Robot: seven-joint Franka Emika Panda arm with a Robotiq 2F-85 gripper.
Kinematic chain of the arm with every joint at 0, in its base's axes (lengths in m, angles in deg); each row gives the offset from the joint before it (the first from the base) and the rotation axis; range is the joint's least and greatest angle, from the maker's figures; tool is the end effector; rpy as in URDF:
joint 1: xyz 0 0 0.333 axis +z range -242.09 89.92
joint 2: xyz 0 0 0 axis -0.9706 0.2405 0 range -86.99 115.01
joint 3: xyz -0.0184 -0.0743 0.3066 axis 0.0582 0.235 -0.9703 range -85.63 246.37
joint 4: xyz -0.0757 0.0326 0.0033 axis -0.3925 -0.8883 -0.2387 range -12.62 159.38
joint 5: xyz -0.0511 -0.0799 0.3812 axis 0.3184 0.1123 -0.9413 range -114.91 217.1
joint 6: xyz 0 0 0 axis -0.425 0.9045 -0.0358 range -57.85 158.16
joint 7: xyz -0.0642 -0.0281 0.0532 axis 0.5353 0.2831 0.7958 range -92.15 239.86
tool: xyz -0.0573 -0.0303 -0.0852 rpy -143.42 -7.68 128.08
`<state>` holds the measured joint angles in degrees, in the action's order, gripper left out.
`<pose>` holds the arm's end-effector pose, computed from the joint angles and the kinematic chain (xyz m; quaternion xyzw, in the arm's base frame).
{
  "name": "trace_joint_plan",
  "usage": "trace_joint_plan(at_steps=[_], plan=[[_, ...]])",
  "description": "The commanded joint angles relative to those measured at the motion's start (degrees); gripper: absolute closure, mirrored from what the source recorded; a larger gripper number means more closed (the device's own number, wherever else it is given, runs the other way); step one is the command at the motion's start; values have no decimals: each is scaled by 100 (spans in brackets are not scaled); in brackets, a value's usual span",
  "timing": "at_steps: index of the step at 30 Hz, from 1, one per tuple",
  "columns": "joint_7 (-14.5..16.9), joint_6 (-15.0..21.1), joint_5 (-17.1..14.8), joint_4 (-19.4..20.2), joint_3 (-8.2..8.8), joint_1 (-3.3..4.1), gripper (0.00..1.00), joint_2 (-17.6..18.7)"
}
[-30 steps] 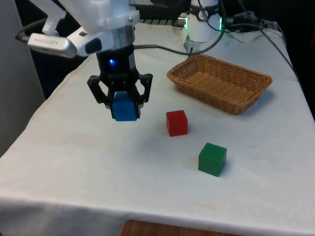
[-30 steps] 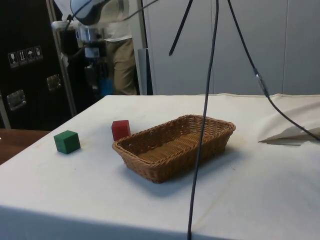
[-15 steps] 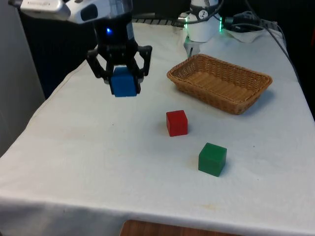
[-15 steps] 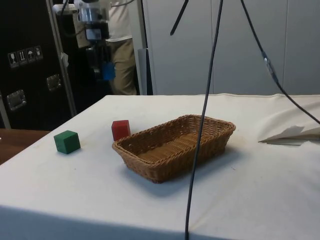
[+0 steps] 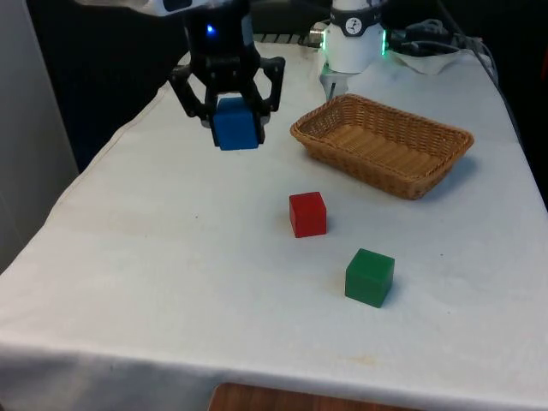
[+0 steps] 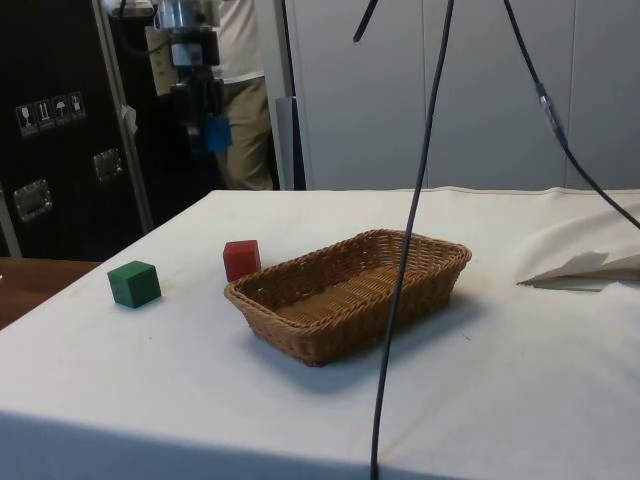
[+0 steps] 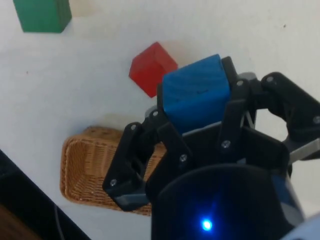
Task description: Pick up the blue cube and place it into the basket.
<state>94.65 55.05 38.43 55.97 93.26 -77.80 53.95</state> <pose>0.7279 -0.1325 0.3518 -0.9988 -0.0387 -0.0121 0.0285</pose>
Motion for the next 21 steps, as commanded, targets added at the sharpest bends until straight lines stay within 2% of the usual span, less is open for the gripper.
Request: trace_joint_plan(at_steps=[1, 3, 7, 10, 11, 13, 15, 17, 18, 19, 21], plan=[[-11, 11, 0, 40, 0, 17, 100, -29], [-63, 166, 6, 321, 11, 103, 100, -235], [-115, 201, 17, 516, 11, 178, 100, -384], [-138, 229, 29, 642, 17, 218, 100, -470], [-115, 86, 0, 476, -6, 178, 100, -361], [-166, 258, 46, 756, 17, 258, 100, -550], [-178, 264, 46, 796, 17, 269, 100, -579], [-212, 304, 69, 934, 17, 315, 100, -676], [-189, 178, 40, 773, -11, 275, 100, -561], [-223, 309, 74, 974, 17, 327, 100, -705], [-246, 321, 92, 1054, 6, 344, 100, -762]])
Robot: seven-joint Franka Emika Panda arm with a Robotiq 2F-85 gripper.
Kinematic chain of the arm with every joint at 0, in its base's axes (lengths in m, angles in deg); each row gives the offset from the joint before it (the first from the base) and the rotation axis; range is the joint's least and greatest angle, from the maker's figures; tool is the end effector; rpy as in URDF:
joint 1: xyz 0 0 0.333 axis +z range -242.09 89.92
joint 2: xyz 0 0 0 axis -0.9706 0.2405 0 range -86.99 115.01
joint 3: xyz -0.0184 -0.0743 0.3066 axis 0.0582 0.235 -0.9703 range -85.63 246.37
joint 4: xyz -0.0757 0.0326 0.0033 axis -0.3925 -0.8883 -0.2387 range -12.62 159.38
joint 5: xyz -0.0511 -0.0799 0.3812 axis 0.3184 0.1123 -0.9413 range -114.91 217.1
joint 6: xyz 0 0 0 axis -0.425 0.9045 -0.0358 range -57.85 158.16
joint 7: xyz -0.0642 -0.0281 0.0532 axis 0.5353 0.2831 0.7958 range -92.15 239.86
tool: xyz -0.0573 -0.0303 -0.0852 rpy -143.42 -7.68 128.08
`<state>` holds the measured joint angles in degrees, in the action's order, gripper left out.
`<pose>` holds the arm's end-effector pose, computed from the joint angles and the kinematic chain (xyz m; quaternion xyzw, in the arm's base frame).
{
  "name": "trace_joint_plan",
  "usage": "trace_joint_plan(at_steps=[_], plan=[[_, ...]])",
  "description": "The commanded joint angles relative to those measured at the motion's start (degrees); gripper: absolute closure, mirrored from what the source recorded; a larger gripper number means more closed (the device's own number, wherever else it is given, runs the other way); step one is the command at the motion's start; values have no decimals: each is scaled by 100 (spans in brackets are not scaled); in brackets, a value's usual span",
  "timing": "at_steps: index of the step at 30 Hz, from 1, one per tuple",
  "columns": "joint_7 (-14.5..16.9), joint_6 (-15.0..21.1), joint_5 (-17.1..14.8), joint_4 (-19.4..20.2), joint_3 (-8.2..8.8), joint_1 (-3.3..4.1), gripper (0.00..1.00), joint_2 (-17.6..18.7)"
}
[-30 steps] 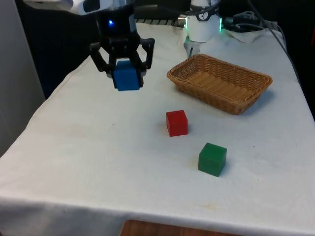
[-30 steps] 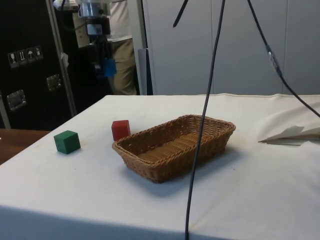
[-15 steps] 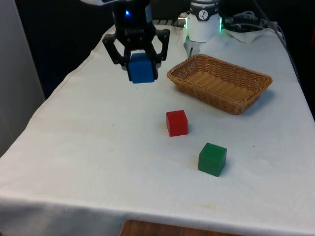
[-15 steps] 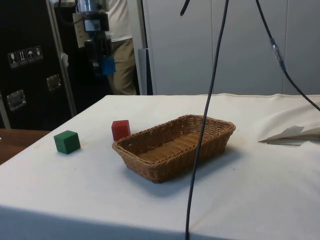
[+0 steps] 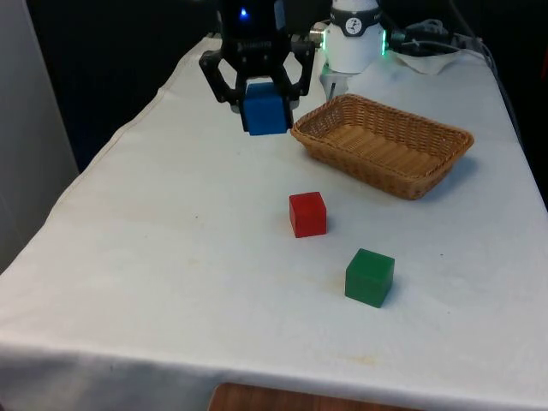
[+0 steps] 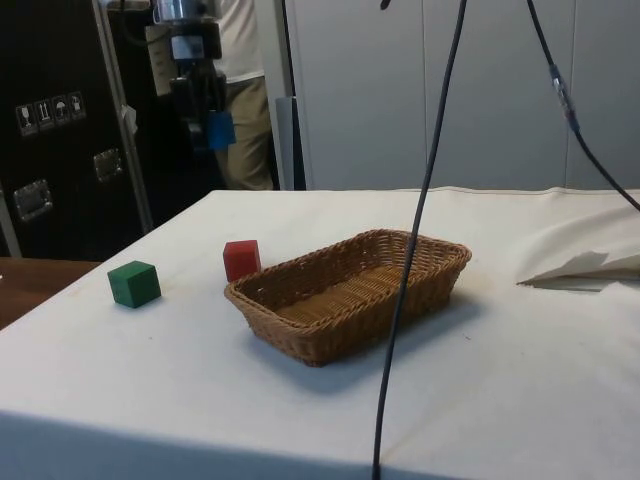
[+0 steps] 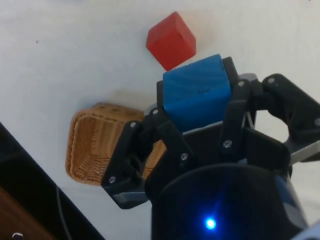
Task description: Pick up the blue cube and place it into the basket.
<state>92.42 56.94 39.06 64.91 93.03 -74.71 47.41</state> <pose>0.7053 -0.0979 0.3630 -0.9986 -0.0384 -0.0068 0.0349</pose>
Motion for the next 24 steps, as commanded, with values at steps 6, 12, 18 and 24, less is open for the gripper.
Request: trace_joint_plan(at_steps=[6, 12, 18, 24], plan=[[-97, 149, 69, 435, 23, 120, 100, -332], [-172, 218, 115, 693, 0, 189, 100, -510], [-252, 355, 160, 985, -23, 258, 100, -705], [-350, 544, 229, 1358, -86, 309, 100, -940]])
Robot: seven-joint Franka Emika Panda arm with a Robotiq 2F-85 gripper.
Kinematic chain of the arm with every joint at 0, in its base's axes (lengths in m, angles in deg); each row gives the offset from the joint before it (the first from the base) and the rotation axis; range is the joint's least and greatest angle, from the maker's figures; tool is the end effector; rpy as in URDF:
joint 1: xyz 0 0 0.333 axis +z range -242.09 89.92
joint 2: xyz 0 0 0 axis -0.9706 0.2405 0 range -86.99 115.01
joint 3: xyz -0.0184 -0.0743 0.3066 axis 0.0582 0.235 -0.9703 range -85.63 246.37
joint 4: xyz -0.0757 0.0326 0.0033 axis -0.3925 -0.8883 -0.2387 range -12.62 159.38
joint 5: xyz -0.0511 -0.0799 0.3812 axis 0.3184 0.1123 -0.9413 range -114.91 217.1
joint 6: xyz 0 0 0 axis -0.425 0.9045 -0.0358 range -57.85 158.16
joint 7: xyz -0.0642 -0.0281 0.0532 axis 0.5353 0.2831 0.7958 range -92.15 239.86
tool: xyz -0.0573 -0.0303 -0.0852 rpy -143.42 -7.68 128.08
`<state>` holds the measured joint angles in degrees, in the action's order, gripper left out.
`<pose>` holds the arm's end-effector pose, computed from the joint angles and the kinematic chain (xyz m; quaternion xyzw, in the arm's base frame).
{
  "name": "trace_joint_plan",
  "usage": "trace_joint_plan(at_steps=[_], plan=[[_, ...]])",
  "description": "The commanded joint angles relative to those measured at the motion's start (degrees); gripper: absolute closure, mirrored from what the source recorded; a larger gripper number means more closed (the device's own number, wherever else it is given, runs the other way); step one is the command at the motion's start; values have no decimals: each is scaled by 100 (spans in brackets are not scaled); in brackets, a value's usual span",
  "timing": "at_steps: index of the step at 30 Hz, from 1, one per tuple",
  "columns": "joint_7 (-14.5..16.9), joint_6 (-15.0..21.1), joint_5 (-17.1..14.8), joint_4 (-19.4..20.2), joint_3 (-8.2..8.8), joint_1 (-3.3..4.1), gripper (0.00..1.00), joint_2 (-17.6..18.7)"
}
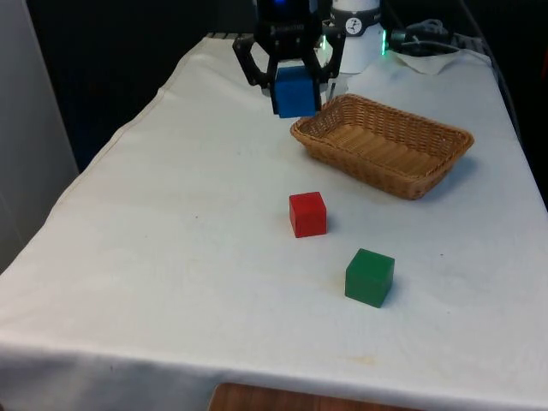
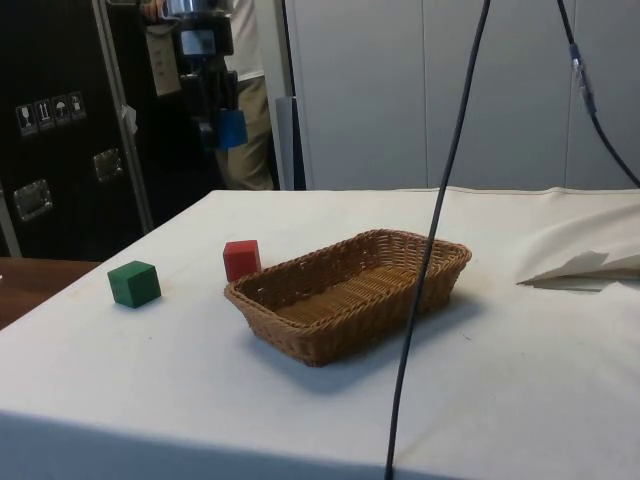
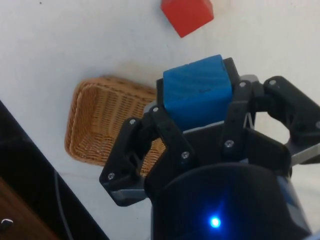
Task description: Pick up the blue cube and place it into the basket.
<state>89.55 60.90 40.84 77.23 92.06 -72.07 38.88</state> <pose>0.6674 -0.0646 0.3694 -0.9986 -0.0370 -0.0044 0.0362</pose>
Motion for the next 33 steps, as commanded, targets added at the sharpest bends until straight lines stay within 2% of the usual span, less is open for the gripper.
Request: trace_joint_plan(at_steps=[1, 2, 8, 9, 10, 11, 16, 17, 18, 19, 25, 26, 27, 33], plan=[[-17, 46, 17, 63, -11, 6, 100, -40], [-80, 189, 63, 189, 0, 57, 100, -126], [-195, 395, 143, 533, -97, 74, 100, -344], [-235, 464, 178, 647, -132, 74, 100, -418], [-166, 338, 126, 544, -143, 34, 100, -350], [-252, 493, 189, 699, -149, 74, 100, -453], [-355, 705, 252, 1008, -241, 92, 100, -653], [-372, 745, 264, 1066, -258, 92, 100, -688], [-298, 625, 201, 974, -275, 46, 100, -625], [-390, 773, 275, 1112, -275, 92, 100, -722], [-470, 991, 298, 1536, -395, 86, 100, -997], [-413, 888, 258, 1450, -407, 52, 100, -928], [-476, 1003, 298, 1593, -407, 86, 100, -1037], [-561, 1129, 304, 2017, -527, 86, 100, -1329]])
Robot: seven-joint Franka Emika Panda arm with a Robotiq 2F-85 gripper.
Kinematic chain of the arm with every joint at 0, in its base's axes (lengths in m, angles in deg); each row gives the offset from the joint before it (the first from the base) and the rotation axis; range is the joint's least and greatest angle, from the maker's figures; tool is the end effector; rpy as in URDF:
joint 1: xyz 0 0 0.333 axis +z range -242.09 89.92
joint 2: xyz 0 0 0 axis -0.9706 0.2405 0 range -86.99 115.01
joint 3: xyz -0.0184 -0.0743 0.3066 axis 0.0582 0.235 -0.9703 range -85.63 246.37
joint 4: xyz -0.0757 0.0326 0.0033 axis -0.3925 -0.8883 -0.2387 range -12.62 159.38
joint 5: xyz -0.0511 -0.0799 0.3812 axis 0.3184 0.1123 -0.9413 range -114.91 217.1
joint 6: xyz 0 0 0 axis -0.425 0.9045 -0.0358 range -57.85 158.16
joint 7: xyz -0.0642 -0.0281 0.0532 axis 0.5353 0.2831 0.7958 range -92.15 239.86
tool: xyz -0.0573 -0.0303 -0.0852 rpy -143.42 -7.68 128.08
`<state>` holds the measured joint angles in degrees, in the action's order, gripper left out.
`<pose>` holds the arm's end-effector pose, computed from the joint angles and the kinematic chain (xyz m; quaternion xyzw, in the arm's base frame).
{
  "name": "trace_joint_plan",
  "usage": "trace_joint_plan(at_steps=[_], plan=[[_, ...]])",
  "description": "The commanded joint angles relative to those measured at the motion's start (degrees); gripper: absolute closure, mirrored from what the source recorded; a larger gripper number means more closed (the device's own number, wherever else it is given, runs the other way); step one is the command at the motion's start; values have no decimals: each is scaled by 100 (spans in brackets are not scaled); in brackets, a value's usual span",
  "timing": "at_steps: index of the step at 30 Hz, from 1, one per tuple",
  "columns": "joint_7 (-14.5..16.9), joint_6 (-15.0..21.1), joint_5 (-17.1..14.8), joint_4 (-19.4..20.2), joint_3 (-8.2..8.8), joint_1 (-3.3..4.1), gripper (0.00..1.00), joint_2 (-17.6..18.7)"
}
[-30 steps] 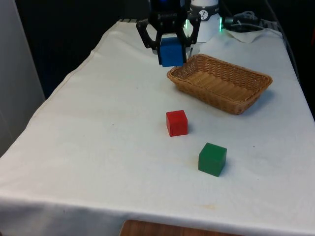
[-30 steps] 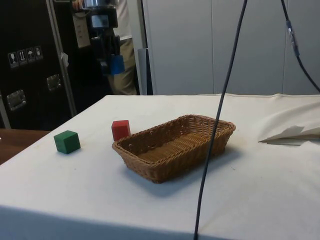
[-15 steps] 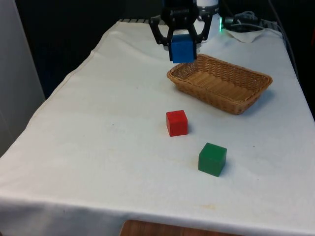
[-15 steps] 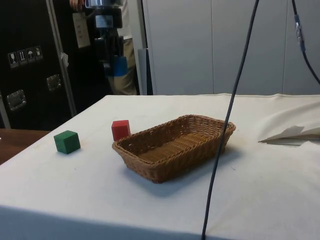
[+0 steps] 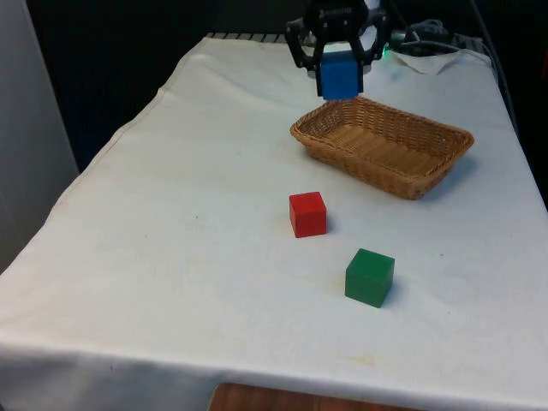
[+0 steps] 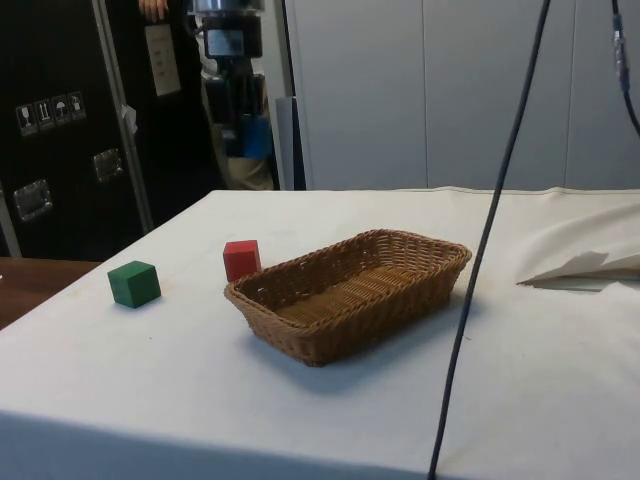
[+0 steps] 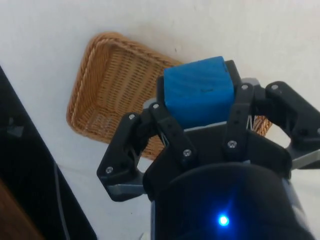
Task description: Pick up the blue cube and place it into the basket.
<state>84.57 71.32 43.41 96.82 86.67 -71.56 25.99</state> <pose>0.6000 -0.0124 0.3677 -0.9980 -0.0393 -0.0294 0.0394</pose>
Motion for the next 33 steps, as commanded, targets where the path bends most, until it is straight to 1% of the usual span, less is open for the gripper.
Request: trace_joint_plan(at_steps=[1, 2, 3, 11, 12, 13, 14, 16, 17, 21, 22, 23, 29, 30, 31, 32, 33], plan=[[-80, 97, 52, 115, -6, 34, 100, -86], [-11, 17, 0, 57, -17, 0, 100, -40], [-97, 109, 52, 172, -23, 34, 100, -132], [-246, 252, 52, 665, -201, 34, 100, -458], [-166, 143, 0, 567, -195, 0, 100, -395], [-264, 269, 52, 716, -223, 29, 100, -487], [-304, 332, 46, 848, -275, 34, 100, -556], [-321, 355, 46, 900, -298, 29, 100, -584], [-355, 413, 40, 1014, -344, 29, 100, -642], [-435, 544, 40, 1249, -435, 29, 100, -751], [-361, 441, 0, 1163, -435, 0, 100, -705], [-453, 579, 40, 1306, -464, 29, 100, -779], [-613, 842, 46, 1742, -653, 23, 100, -980], [-630, 871, 46, 1782, -676, 23, 100, -997], [-561, 796, 0, 1736, -676, 0, 100, -963], [-653, 911, 46, 1845, -699, 23, 100, -1026], [-676, 940, 46, 1896, -722, 23, 100, -1049]])
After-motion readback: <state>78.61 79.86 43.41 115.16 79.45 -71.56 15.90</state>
